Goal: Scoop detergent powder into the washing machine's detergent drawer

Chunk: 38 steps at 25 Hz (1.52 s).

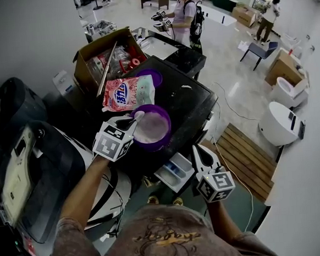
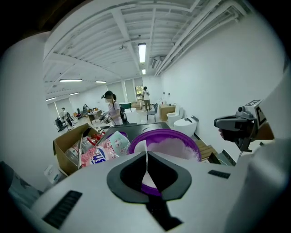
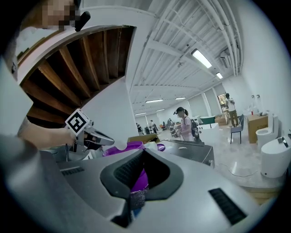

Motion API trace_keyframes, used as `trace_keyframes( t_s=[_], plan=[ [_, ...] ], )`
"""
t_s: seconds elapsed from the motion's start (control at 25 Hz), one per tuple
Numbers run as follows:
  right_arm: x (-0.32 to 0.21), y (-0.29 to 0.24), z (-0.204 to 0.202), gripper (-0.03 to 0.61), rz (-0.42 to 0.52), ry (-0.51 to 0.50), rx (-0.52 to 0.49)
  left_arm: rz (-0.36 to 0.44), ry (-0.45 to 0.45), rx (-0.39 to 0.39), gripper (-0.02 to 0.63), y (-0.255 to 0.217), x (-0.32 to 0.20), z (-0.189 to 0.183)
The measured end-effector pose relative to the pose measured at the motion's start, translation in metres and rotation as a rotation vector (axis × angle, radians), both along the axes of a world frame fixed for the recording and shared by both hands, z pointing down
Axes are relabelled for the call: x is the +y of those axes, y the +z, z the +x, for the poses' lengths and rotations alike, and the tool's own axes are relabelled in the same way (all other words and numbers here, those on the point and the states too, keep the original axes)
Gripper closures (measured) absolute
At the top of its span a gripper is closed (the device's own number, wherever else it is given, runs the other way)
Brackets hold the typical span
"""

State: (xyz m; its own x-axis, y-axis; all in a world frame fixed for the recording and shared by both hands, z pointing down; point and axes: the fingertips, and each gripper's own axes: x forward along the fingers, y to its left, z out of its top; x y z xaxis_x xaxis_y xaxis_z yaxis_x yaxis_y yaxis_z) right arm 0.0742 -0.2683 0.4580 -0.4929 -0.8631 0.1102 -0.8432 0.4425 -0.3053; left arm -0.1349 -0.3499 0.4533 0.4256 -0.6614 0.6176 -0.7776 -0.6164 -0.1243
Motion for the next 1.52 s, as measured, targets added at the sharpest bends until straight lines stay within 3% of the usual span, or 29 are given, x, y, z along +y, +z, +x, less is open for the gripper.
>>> trace_keyframes(
  t_s=[0.4, 0.88, 1.0, 1.16, 1.28, 1.52],
  plan=[
    [-0.004, 0.005, 0.002, 0.575, -0.009, -0.024, -0.01, -0.129, 0.126, -0.173, 0.589, 0.023, -0.005, 0.012],
    [-0.002, 0.008, 0.007, 0.576, -0.004, -0.037, -0.004, -0.209, 0.204, -0.343, 0.589, 0.034, -0.01, 0.013],
    [-0.001, 0.0, 0.005, 0.576, -0.005, -0.028, -0.039, -0.195, 0.207, -0.398, 0.589, 0.034, -0.015, 0.009],
    [0.001, 0.005, 0.008, 0.575, -0.008, -0.029, -0.021, -0.212, 0.224, -0.421, 0.589, 0.039, -0.014, 0.009],
    [0.002, 0.004, 0.008, 0.577, -0.01, -0.025, -0.031, -0.174, 0.236, -0.479, 0.589, 0.036, -0.019, 0.007],
    [0.005, 0.004, 0.009, 0.575, -0.013, -0.018, -0.031, -0.277, 0.297, -0.484, 0.589, 0.051, -0.004, 0.016]
  ],
)
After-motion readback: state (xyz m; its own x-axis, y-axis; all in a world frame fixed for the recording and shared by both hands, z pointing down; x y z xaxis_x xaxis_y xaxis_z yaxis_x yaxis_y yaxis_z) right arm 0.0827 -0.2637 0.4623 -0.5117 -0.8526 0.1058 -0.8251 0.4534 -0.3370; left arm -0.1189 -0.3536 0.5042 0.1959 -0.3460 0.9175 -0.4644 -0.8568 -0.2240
